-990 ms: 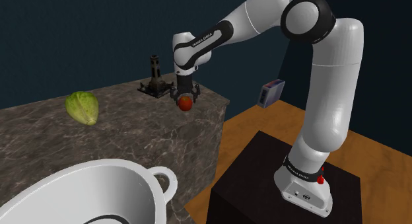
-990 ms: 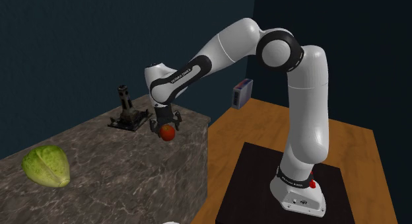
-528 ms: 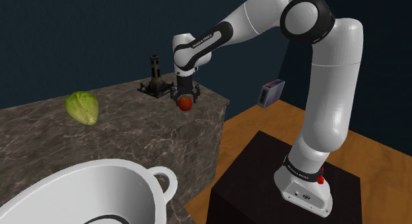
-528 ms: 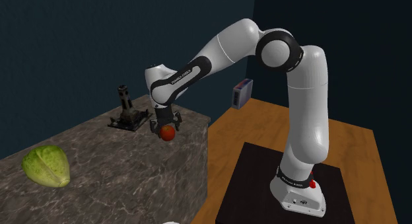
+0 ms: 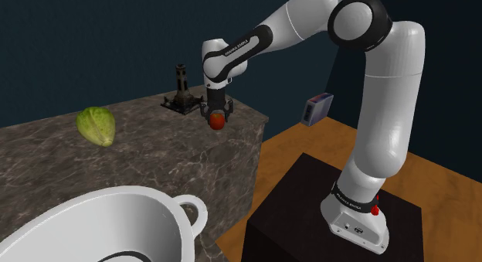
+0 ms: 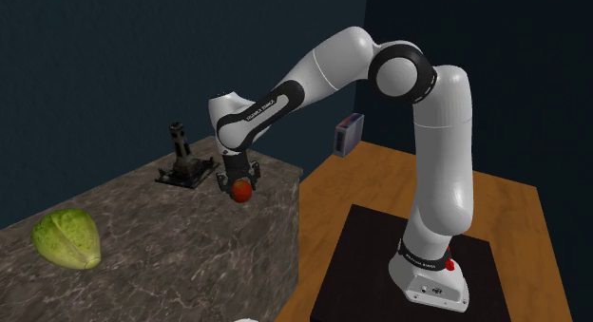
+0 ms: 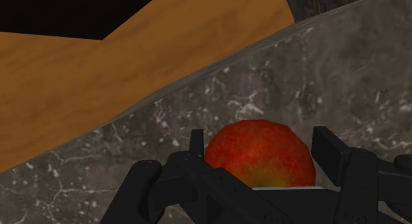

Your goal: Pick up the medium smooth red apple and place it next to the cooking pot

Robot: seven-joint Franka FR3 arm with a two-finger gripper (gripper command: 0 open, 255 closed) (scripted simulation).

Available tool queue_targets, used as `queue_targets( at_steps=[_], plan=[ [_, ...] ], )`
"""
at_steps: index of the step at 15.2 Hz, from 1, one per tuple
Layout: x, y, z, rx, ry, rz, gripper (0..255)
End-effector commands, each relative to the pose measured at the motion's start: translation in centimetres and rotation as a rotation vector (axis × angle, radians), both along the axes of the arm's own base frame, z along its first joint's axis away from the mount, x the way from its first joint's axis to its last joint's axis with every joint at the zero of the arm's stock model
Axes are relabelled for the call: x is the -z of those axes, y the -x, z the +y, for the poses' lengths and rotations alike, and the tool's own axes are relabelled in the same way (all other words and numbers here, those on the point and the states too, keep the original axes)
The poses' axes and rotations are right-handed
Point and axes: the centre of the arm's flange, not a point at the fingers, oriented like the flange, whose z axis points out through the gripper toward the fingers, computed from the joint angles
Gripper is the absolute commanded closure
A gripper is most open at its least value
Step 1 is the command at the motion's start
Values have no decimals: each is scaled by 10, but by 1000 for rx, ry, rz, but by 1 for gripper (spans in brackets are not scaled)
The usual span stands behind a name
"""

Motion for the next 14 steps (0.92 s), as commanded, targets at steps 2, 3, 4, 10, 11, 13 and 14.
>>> queue_targets(
  at_steps=[2,3,4,10,11,13,14],
  plan=[
    [1,0,0,0,0,1,255],
    [1,0,0,0,0,1,255],
    [-4,0,0,0,0,1,255],
    [-36,0,0,0,0,1,255],
    [-41,0,0,0,0,1,255],
    [-52,0,0,0,0,1,255],
    [-57,0,0,0,0,1,255]
  ],
)
